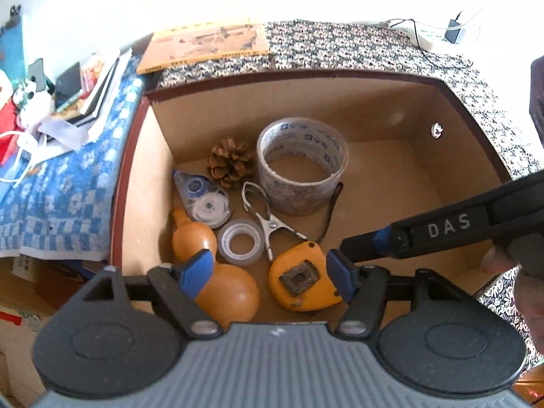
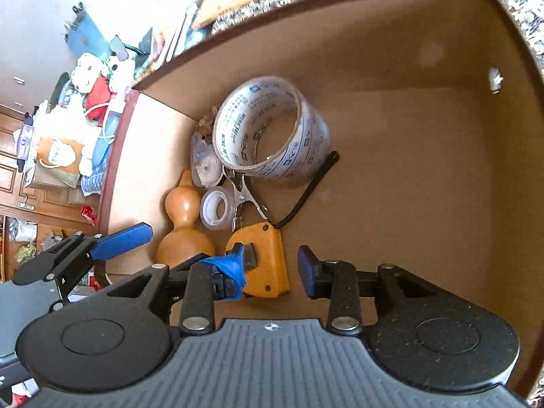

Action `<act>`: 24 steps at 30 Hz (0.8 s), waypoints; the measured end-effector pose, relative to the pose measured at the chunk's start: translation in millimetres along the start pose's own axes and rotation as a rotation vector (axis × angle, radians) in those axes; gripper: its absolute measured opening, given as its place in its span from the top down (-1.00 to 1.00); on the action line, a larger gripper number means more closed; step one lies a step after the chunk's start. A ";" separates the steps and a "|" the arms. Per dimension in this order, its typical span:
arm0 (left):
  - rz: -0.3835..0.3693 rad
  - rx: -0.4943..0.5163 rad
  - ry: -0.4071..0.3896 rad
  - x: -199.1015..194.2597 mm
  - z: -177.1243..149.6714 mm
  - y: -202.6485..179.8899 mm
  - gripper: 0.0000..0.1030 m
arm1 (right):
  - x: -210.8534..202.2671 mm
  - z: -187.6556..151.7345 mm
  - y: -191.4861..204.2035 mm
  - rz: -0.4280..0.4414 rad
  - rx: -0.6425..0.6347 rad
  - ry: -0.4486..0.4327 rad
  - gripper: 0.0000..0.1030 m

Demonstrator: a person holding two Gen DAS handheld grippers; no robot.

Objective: Organize rigid objects

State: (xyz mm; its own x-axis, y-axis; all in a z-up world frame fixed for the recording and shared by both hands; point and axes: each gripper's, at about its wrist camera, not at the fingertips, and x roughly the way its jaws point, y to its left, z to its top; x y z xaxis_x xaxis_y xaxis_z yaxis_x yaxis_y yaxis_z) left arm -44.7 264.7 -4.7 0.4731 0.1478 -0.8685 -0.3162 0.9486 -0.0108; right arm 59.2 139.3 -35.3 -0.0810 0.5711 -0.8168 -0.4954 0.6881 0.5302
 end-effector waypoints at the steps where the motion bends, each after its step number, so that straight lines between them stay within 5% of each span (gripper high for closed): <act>1: 0.011 0.001 -0.007 -3.3 -0.6 -4.1 -0.29 | -2.9 -2.1 -0.9 0.008 0.000 -0.011 0.65; 24: 0.209 -0.104 -0.125 -78.5 -41.1 -116.3 -0.38 | -112.0 -78.9 -36.1 0.183 -0.090 -0.236 0.65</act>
State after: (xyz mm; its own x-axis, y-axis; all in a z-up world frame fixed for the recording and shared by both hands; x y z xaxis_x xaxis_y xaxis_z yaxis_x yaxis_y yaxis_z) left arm -79.0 131.3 44.4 0.4846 0.3772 -0.7892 -0.4974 0.8610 0.1061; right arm 17.9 15.2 19.1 0.0221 0.7774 -0.6287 -0.5668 0.5277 0.6326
